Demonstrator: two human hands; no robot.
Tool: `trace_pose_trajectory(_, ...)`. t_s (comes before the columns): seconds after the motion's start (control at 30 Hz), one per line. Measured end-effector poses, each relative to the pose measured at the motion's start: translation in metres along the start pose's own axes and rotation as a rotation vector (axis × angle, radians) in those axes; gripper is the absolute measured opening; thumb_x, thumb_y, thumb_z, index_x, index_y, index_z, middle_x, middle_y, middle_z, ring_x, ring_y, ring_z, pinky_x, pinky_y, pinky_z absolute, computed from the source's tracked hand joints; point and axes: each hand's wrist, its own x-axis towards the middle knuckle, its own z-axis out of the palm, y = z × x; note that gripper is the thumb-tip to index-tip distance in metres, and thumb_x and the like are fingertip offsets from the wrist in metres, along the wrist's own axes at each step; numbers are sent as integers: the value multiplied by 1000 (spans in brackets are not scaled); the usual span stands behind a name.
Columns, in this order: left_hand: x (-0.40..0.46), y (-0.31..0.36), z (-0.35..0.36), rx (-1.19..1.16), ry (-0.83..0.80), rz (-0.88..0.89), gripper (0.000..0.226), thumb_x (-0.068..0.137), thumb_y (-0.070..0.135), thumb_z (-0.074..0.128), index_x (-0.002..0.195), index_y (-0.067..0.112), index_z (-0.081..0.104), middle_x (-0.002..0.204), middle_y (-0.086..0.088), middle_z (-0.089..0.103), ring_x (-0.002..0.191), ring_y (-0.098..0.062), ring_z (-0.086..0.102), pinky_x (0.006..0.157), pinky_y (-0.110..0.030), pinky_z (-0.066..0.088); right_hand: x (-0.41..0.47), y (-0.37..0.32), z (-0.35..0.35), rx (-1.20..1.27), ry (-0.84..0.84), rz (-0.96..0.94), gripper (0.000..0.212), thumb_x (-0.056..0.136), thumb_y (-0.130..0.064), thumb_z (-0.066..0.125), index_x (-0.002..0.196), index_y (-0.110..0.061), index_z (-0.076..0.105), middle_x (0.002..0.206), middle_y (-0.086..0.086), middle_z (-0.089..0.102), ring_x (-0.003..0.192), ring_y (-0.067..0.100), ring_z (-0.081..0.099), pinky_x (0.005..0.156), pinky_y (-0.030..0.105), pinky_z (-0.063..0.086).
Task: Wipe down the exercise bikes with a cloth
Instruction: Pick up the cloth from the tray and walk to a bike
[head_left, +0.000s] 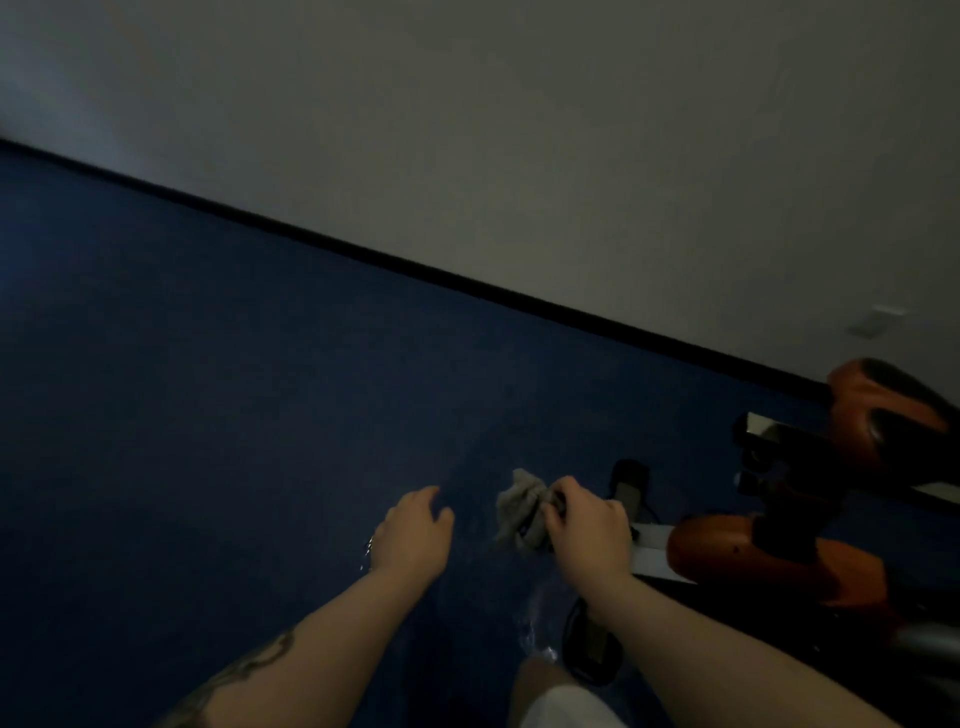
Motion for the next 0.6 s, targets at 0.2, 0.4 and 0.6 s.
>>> trace_pose_trajectory(0.2,110,71,-4,80,-112,209,49,97,36,41,144,20,39,147,-2,43,129,-21,45,108,-39,36,86,15,-12,-11,86,212,9,94,-33,48,96,-25,52,90,-5,65,83,17,58,83,31,38)
trace_pose_trajectory(0.4,213,161,-3,139,-185,346,49,98,37,40,144,22,38,148,-1,42,129,-19,45,108,-36,36,189,40,-35,43,154,332,9,94,-33,47,95,-26,52,91,-7,65,81,14,55,82,30,40)
trace_pose_trajectory(0.6,301,245,-7,156,-247,478,49,97,36,42,144,22,39,148,0,42,130,-20,45,108,-38,37,284,63,-70,50,265,436,8,94,-31,49,93,-24,53,88,-7,64,72,11,50,82,29,39)
